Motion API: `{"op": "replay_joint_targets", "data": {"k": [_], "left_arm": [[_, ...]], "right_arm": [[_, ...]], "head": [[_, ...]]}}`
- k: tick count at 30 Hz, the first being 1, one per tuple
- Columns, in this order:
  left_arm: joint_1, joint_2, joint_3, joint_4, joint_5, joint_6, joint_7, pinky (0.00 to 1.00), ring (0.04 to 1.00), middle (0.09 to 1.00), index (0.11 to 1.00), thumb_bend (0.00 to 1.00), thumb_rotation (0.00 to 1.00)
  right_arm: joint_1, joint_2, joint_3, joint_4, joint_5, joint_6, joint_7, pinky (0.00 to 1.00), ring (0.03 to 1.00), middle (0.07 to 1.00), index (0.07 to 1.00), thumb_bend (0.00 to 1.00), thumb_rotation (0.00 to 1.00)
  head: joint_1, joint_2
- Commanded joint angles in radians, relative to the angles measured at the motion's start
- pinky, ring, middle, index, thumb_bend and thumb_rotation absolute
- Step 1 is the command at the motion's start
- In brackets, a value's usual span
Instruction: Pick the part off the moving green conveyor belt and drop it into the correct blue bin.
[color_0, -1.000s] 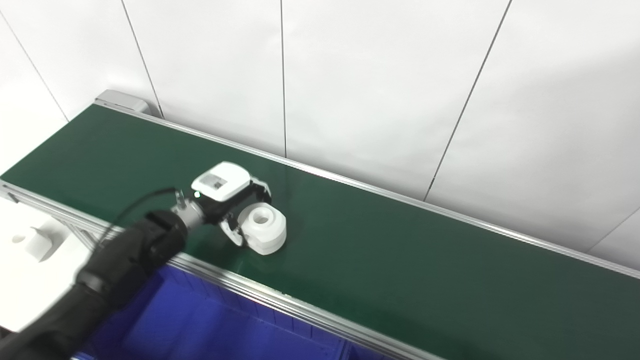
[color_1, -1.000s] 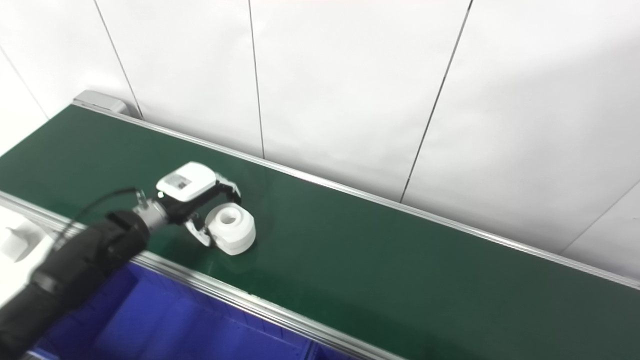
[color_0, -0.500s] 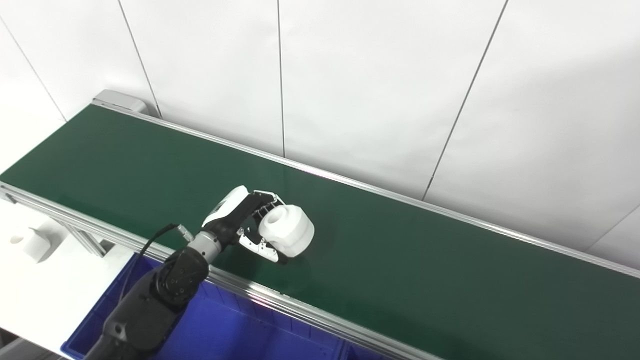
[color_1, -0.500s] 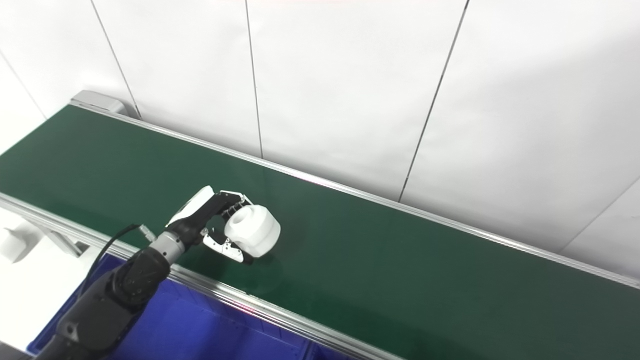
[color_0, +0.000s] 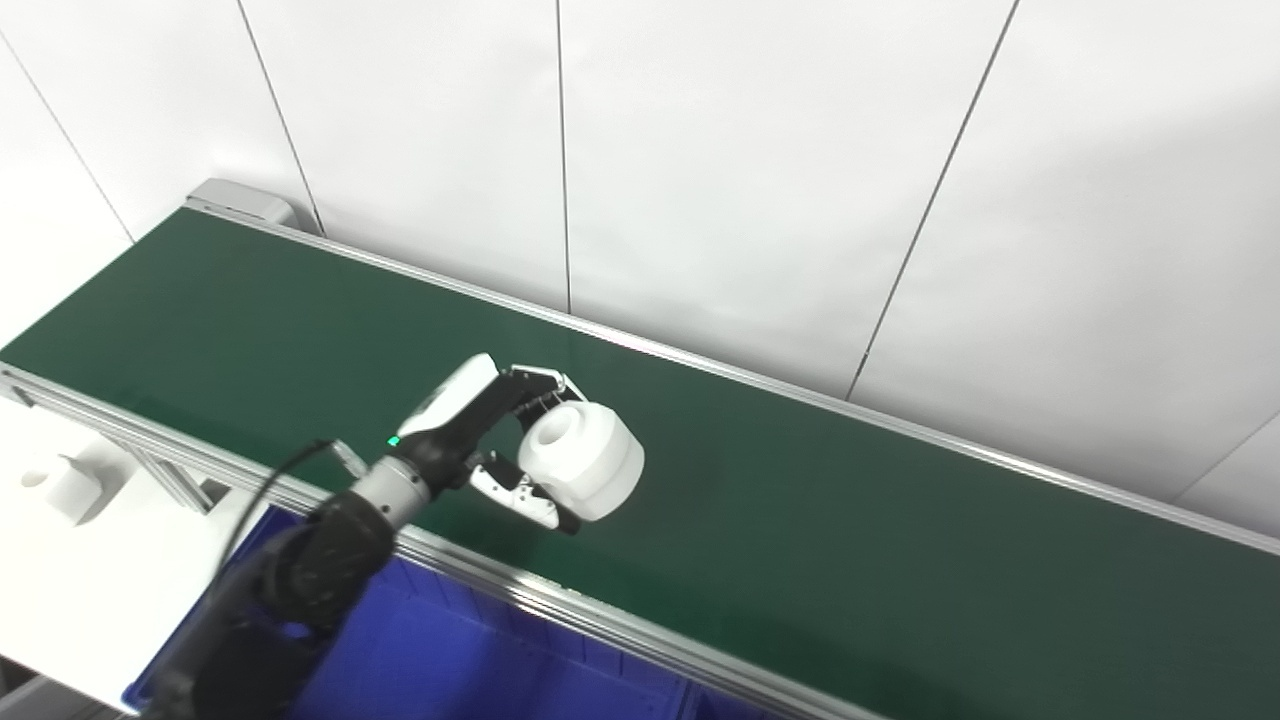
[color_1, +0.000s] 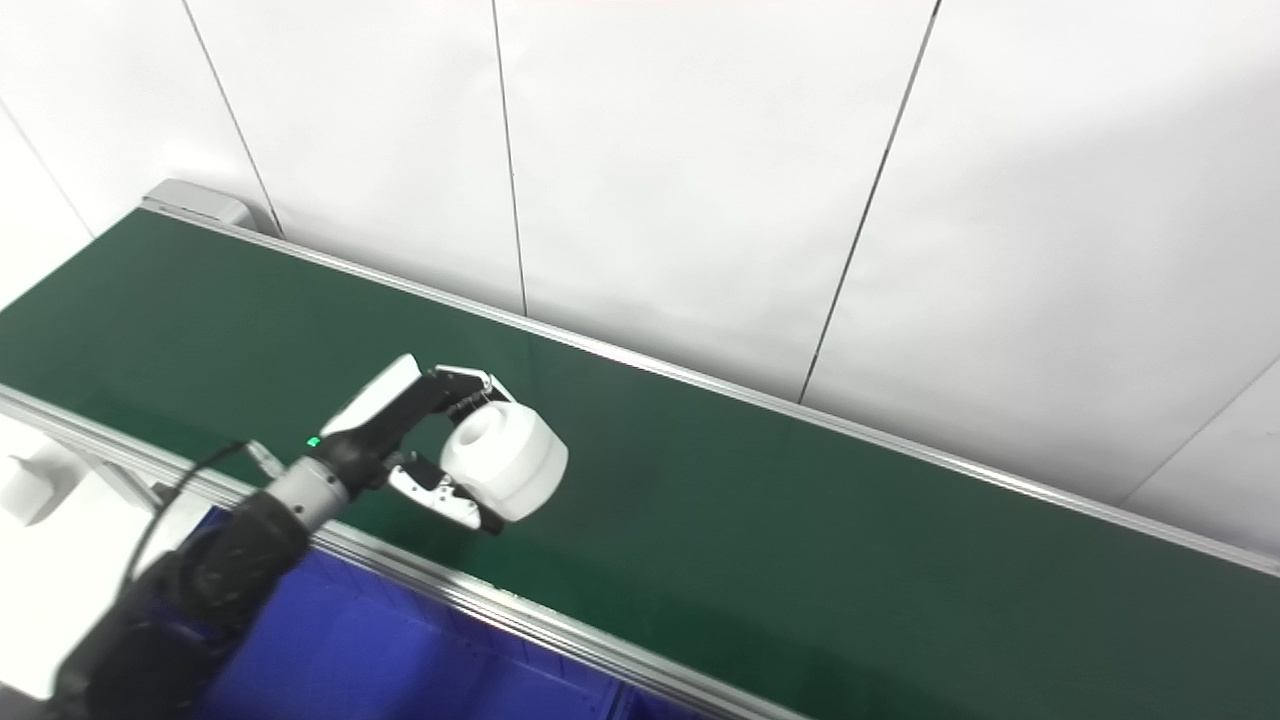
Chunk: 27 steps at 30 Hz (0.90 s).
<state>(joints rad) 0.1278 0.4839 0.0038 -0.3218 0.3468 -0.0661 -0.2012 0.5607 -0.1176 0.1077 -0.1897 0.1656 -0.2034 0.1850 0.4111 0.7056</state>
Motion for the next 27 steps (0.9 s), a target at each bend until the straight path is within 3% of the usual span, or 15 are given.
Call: {"op": "replay_joint_targets", "data": {"k": [1,6,11,14,17,21,27], "left_arm": [[0.037,0.086,0.034,-0.099,0.02,-0.02,-0.033,0.36,0.426,0.49,0.48,0.52,0.0],[0.179,0.238,0.103,-0.264,0.115,-0.061,-0.113,0.38,0.429,0.49,0.481,0.52,0.0],[0.32,0.308,0.194,-0.33,0.127,-0.051,-0.173,0.41,0.444,0.507,0.467,0.52,0.0],[0.369,0.313,0.233,-0.339,0.157,-0.046,-0.201,0.42,0.458,0.507,0.468,0.52,0.0],[0.412,0.307,0.257,-0.29,0.27,-0.093,-0.183,0.45,0.483,0.514,0.464,0.52,0.0],[0.414,0.285,0.246,-0.203,0.379,-0.121,-0.161,0.47,0.501,0.518,0.462,0.52,0.0],[0.396,0.25,0.226,-0.095,0.447,-0.152,-0.114,0.42,0.459,0.513,0.466,0.52,0.0]], "right_arm": [[0.012,-0.002,-0.014,-0.053,0.017,0.019,-0.008,0.99,0.972,0.956,1.0,0.85,1.0],[0.006,-0.019,-0.032,-0.096,0.041,0.068,-0.001,1.0,0.991,0.974,1.0,0.84,1.0],[-0.007,-0.042,-0.046,-0.109,0.074,0.095,0.012,1.0,1.0,0.99,1.0,0.81,1.0],[-0.021,-0.059,-0.058,-0.119,0.09,0.12,0.016,1.0,1.0,0.993,1.0,0.81,1.0],[-0.037,-0.076,-0.065,-0.12,0.116,0.134,0.026,1.0,1.0,0.999,1.0,0.8,1.0],[-0.064,-0.097,-0.069,-0.125,0.148,0.16,0.039,1.0,1.0,1.0,1.0,0.81,1.0],[-0.095,-0.111,-0.077,-0.113,0.162,0.172,0.049,1.0,1.0,1.0,1.0,0.8,1.0]], "head": [[0.022,0.018],[0.097,0.063],[0.154,0.091],[0.222,0.107],[0.263,0.105],[0.302,0.106],[0.313,0.101]]}}
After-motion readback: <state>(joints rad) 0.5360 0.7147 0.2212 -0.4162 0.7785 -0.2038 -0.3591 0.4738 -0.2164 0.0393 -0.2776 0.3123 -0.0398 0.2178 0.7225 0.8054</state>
